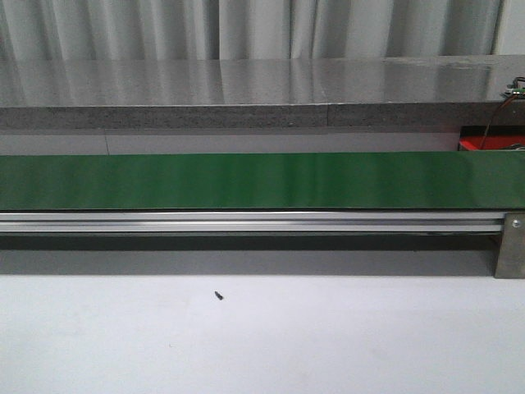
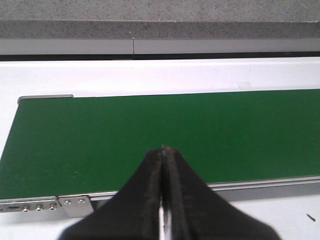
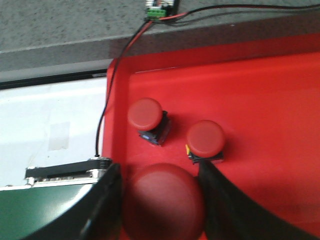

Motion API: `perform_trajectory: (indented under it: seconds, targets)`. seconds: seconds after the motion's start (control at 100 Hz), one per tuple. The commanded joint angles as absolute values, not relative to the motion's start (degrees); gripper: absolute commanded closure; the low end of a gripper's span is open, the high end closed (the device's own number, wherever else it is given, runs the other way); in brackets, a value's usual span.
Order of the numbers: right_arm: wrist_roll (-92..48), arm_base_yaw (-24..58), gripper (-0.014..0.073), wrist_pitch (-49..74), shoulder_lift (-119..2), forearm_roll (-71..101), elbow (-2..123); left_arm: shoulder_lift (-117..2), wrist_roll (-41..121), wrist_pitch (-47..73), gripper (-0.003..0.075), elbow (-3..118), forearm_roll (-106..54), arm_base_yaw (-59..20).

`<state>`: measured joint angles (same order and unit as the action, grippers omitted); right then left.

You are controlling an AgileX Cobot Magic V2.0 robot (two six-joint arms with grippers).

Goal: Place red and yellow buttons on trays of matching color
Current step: 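Carry the red button into the red tray and open the right gripper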

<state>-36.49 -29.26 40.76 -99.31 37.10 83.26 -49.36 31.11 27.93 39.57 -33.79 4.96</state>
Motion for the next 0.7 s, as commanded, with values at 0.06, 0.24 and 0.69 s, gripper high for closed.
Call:
perform_trajectory:
  seconds: [0.06,0.24,0.69]
  targets:
    - [-42.04,-32.68,0.0347,37.56,-101.08,46.68,85.15,-48.75,31.09,24.25,0.0740,41.07,-35.62,4.74]
    - [-44.58,-33.52,0.0347,34.33,-106.00,48.22,85.15,-48.75,31.09,24.25,0.0740,41.07,-35.72,4.74]
    - [-46.01,-33.52,0.0347,33.56,-113.19,48.69,85.15,-48.75,31.09,24.25,0.0740,41.07,-36.76,4.74]
